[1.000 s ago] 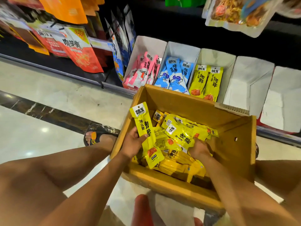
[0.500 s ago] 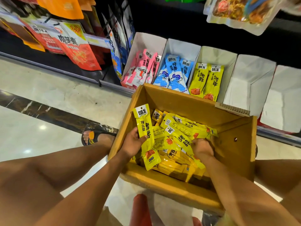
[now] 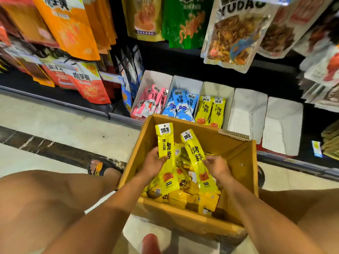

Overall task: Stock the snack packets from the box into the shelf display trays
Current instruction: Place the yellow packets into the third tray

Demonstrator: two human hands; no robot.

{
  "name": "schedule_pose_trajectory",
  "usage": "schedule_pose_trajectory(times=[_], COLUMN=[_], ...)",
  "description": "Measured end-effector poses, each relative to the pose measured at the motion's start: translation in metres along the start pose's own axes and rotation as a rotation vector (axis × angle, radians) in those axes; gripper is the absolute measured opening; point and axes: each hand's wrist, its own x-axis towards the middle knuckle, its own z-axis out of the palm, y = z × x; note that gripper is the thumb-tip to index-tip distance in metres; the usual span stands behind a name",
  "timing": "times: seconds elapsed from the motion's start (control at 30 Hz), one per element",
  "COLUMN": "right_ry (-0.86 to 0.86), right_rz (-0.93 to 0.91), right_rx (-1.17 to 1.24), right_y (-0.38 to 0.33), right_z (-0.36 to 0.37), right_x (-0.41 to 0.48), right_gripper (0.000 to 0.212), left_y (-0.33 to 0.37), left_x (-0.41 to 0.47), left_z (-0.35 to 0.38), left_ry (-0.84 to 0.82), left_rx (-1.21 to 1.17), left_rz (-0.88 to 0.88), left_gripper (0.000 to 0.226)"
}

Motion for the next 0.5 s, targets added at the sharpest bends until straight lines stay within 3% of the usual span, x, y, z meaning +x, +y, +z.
schedule_pose_trajectory(times=[0.33, 0.5], right_ry=[0.065, 0.095], right_rz=[-0.14, -0.164], right_rx=[0.228, 0.317], right_y=[-0.076, -0.101], right_z=[-0.097, -0.153], right_x=[-0.002, 0.003], right_gripper=[0.013, 0.036], left_y=[0.114, 0.184], left_x=[-0.011, -0.026], left_z=[0.014, 0.023], left_ry=[-0.105, -0.17], left_rx=[0.065, 0.104], left_rz=[0.126, 0.226], left_gripper=[0.033, 0.043])
